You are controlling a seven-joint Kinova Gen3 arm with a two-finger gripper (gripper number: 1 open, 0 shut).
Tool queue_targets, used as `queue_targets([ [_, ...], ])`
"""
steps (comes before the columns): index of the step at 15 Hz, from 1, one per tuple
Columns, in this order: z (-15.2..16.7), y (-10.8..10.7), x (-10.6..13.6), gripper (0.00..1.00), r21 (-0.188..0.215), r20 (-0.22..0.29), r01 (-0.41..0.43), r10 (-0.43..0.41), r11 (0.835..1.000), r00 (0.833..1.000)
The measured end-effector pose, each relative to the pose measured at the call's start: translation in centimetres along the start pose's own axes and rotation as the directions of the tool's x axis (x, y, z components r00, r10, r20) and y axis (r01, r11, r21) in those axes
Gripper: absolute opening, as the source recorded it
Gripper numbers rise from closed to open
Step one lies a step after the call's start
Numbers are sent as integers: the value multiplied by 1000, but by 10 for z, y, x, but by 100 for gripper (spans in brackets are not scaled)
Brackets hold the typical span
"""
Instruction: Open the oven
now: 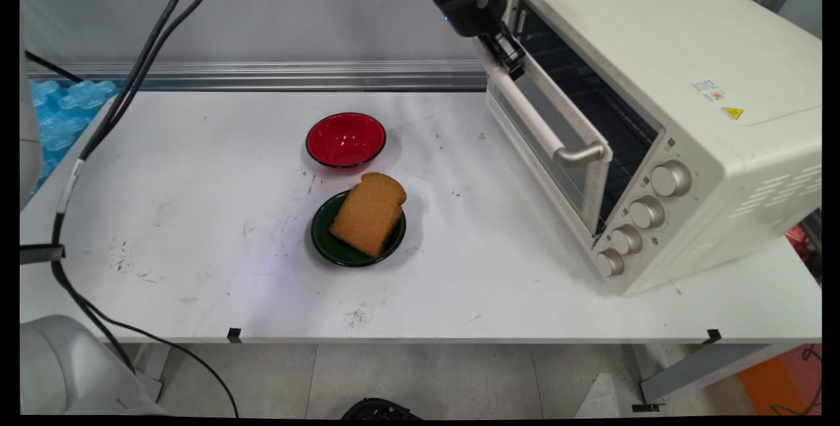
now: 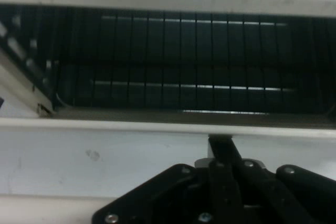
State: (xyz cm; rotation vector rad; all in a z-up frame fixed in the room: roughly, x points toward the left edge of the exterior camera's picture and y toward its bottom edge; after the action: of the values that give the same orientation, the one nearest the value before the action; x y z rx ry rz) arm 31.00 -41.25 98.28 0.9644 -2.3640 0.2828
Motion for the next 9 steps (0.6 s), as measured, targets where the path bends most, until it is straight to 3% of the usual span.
queue_targets([
  [9, 7, 8, -37, 0, 15, 27, 13, -13, 1000, 1000],
])
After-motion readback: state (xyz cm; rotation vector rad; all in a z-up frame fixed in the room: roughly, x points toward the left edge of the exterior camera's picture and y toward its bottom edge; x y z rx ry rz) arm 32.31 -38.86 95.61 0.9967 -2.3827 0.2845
